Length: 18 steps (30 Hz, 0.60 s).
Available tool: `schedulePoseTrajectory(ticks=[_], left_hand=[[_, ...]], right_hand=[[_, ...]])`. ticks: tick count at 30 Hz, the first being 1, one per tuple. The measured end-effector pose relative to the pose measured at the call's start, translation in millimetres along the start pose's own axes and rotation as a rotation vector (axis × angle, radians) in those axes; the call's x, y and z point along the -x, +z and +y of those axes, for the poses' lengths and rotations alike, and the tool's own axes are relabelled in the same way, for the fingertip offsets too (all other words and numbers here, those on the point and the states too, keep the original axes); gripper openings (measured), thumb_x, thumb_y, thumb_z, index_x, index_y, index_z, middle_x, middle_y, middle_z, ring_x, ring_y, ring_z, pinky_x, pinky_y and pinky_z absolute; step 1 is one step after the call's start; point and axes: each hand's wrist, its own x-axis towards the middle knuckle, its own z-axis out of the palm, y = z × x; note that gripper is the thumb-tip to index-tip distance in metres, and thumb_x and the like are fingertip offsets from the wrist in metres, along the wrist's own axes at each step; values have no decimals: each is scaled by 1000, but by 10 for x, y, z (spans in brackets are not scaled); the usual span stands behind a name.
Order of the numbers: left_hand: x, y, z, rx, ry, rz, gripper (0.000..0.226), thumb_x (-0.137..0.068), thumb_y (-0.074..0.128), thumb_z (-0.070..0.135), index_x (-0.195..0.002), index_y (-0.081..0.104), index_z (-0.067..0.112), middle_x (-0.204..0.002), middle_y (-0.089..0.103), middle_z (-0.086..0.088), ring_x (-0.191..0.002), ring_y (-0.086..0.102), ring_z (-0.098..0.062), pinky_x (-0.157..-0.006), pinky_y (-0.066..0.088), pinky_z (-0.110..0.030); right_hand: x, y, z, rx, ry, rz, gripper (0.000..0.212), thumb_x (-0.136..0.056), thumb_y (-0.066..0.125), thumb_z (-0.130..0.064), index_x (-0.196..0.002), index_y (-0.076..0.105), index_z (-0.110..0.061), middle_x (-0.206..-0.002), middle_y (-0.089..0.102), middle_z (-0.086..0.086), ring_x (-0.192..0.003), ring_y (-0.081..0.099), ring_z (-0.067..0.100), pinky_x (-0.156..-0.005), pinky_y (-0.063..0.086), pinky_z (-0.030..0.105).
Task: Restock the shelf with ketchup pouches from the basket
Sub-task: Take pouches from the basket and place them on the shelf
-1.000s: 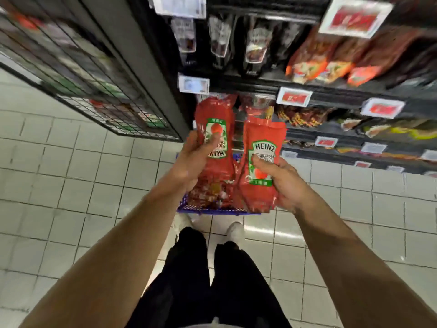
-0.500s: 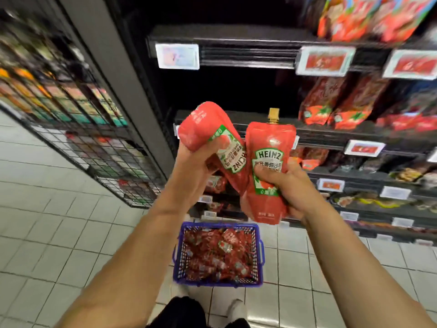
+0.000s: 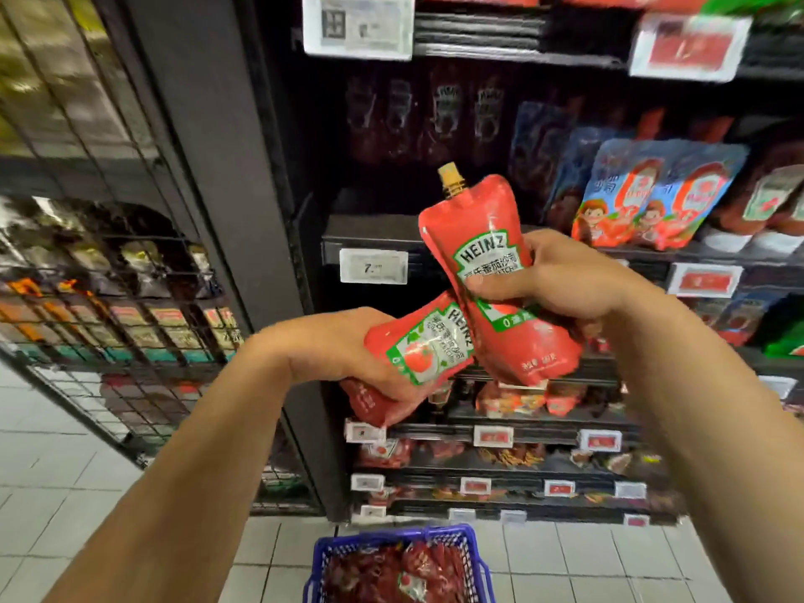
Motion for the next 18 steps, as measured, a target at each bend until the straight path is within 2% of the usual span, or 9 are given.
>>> schedulePoseTrajectory(ticks=[1, 3, 7, 10, 12, 14, 18], left_hand=[[-8, -63, 0, -14, 22, -7, 50, -67, 88, 24, -109, 70, 5, -105, 73, -19, -92, 67, -26, -83, 54, -43], [-9, -206, -76, 45, 70, 16, 47, -65, 87, 21, -107, 72, 5, -103, 74, -17, -92, 68, -23, -82, 54, -38], [-21, -361, -332, 375, 177, 87, 53, -63, 93, 25, -111, 75, 15, -106, 74, -6, -95, 70, -16, -80, 55, -28], [-53, -433, -316, 522, 246, 170, 60, -67, 93, 30, -121, 71, 20, -115, 73, -4, -102, 71, -17, -81, 56, -28], [-129, -482, -208, 517, 271, 254, 60, -71, 90, 29, -125, 68, 21, -121, 71, -7, -107, 69, -19, -83, 56, -30], [-239, -511, -59, 489, 275, 360, 49, -74, 87, 25, -120, 71, 21, -121, 71, -9, -109, 69, -22, -86, 57, -33], [-477, -573, 258, 487, 234, 572, 34, -75, 84, 19, -108, 75, 16, -111, 75, -11, -99, 74, -24, -80, 62, -41]], right_hand=[[-46, 27, -81, 17, -4, 9, 16, -79, 79, -19, -93, 76, -12, -93, 78, 12, -81, 75, 23, -64, 59, 31], [-130, 60, -191, -11, -13, 59, 23, -77, 78, -23, -95, 75, -9, -94, 77, 13, -83, 75, 24, -67, 60, 33], [-228, -30, -237, -247, -65, 213, 17, -78, 75, -24, -89, 78, -12, -93, 77, 14, -80, 75, 25, -65, 60, 36], [-371, -162, -198, -364, -39, 307, 20, -75, 76, -26, -90, 75, -12, -90, 77, 11, -79, 75, 22, -65, 60, 36], [-496, -206, -163, -369, -17, 321, 18, -73, 76, -25, -85, 74, -13, -88, 77, 10, -77, 75, 21, -64, 60, 37], [-624, -234, -121, -353, 0, 294, 19, -73, 77, -27, -85, 74, -13, -88, 77, 12, -76, 75, 22, -62, 60, 38], [-825, -336, -62, -358, -3, 241, 24, -69, 81, -29, -83, 77, -11, -92, 76, 16, -77, 75, 26, -62, 60, 39]])
